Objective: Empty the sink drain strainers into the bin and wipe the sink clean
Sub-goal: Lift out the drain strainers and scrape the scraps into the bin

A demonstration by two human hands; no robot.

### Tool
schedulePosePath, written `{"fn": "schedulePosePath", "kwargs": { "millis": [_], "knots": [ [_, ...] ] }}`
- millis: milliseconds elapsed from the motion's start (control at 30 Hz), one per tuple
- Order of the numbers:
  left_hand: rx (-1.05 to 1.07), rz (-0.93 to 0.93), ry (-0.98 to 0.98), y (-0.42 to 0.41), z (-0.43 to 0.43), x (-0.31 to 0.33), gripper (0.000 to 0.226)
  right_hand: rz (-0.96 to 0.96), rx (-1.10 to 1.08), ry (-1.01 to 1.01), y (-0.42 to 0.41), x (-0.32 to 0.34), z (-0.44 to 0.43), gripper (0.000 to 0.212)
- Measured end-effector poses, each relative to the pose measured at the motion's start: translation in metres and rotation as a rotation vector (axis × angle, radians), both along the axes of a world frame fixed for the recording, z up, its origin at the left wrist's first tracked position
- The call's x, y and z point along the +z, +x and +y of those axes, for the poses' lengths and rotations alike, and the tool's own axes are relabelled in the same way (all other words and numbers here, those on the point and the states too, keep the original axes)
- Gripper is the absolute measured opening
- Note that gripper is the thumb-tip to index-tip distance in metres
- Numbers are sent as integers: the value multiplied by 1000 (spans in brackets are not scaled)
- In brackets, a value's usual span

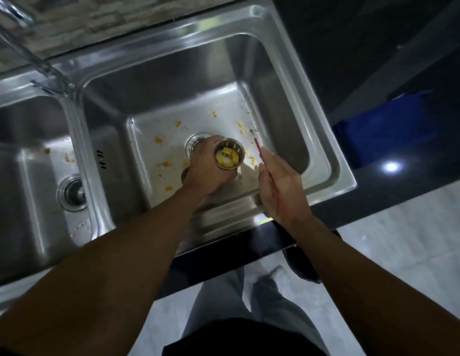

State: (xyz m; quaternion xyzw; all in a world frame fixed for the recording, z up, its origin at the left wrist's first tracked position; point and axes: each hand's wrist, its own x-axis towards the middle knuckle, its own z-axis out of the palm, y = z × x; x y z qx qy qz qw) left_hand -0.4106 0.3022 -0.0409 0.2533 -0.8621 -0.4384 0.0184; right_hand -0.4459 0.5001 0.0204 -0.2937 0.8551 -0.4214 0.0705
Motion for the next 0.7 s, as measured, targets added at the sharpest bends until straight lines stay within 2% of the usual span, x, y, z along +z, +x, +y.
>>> {"fn": "schedulePosePath", "kwargs": {
  "millis": [167, 300, 467, 700],
  "knots": [
    [60, 87, 17, 3, 44, 40, 75, 20, -24, -63, 20, 22, 49, 40],
    [44, 238, 23, 4, 101, 64, 73, 120, -200, -129, 31, 39, 102, 30],
    [-100, 324, 30, -10, 180, 91, 77, 253, -385, -134, 47, 53, 175, 31],
    [-309, 388, 85, -4, 291, 93, 76, 246, -664, -108, 92, 36, 271, 32]
  ]
}}
